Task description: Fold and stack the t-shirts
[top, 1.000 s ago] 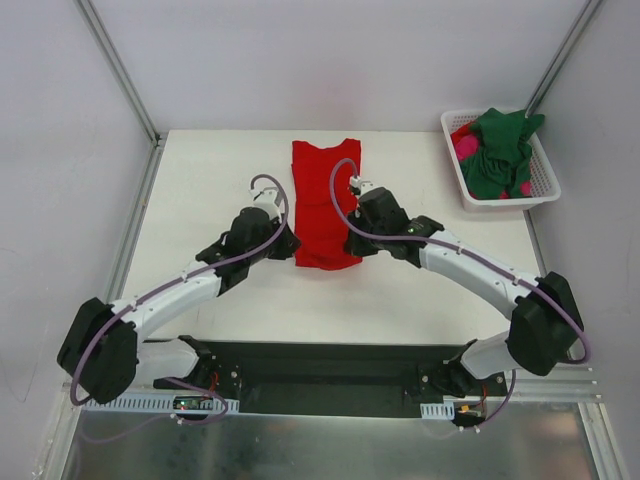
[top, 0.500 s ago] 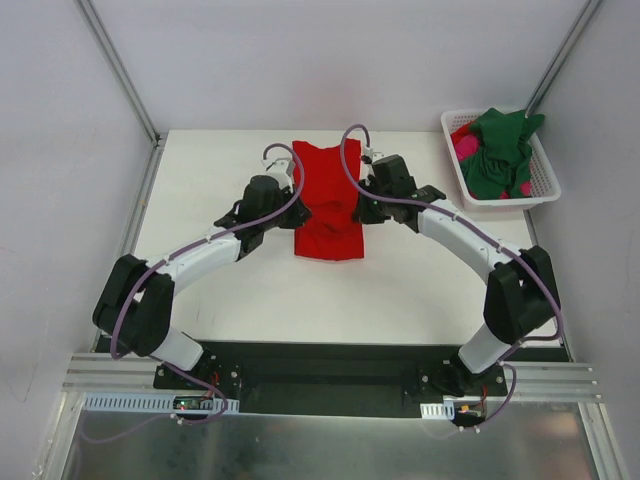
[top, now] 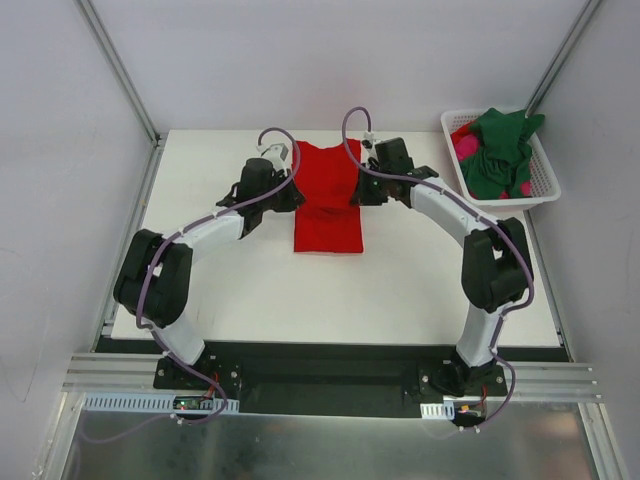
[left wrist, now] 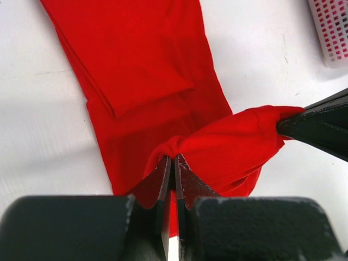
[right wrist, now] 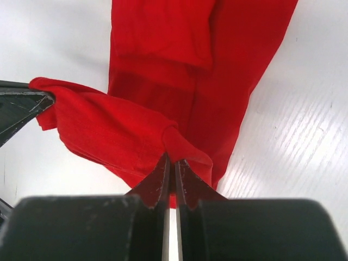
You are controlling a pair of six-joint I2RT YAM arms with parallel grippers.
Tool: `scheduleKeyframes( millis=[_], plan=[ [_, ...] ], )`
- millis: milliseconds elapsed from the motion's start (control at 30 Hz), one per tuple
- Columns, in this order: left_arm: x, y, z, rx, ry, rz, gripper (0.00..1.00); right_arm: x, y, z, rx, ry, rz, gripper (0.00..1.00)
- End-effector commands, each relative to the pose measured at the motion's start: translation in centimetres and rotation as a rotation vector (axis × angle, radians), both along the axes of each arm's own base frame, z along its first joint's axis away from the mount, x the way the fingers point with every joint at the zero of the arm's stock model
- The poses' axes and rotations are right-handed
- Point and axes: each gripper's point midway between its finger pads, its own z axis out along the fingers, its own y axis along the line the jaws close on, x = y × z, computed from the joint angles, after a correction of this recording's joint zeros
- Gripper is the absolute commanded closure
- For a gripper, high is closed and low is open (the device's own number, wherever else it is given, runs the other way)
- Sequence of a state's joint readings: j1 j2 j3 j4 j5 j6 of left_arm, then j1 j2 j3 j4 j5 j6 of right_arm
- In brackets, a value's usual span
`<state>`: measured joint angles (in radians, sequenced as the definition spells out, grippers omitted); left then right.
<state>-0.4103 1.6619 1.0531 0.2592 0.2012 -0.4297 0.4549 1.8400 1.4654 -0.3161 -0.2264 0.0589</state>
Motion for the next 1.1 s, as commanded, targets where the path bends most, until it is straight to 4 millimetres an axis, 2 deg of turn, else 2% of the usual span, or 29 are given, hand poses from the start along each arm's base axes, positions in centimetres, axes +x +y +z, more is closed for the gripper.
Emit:
scheduleKeyframes(
  millis=[0,333,667,733,767,800,900,967,1000,1067],
  plan=[
    [2.4,-0.3,2.1,-0.025,-0.079,-0.021,1.0,2.5,0.8,1.4,0.051,-0.056,0.032,0.99],
    [4.9,0.5,0.8,-0.032,-0.061,-0.012,1.0,5.8,0.8,0.5,0.088,-0.051,0.025,0.99],
    [6.6,0.8,-0.8,-0.03,-0.042,-0.014,1.0,7.5,0.5,-1.1,0.108,-0.031,0.021,0.99],
    [6.8,0.7,-0.9,-0.034,-0.044,-0.016,0.98,7.7,0.6,-1.2,0.119,-0.028,0.028,0.8],
    [6.9,0.8,-1.3,-0.033,-0.037,-0.012,0.76,7.9,0.3,-1.5,0.121,-0.024,0.022,0.7],
    [7.1,0.9,-1.3,-0.034,-0.036,-0.006,0.65,8.0,0.2,-1.5,0.122,-0.024,0.02,0.53],
    [7.5,1.5,-1.3,-0.03,-0.038,0.016,0.29,8.3,-0.4,-1.5,0.118,-0.031,0.017,0.43],
    [7.6,1.9,-0.6,-0.026,-0.056,0.03,0.22,8.4,-1.0,-1.3,0.11,-0.04,0.009,0.39],
    [7.7,2.2,-0.3,-0.018,-0.066,0.034,0.14,8.3,-1.3,-0.9,0.109,-0.047,0.005,0.37],
    [7.7,3.0,0.7,-0.007,-0.084,0.055,0.08,8.2,-2.4,-0.9,0.097,-0.051,-0.015,0.35]
  ],
)
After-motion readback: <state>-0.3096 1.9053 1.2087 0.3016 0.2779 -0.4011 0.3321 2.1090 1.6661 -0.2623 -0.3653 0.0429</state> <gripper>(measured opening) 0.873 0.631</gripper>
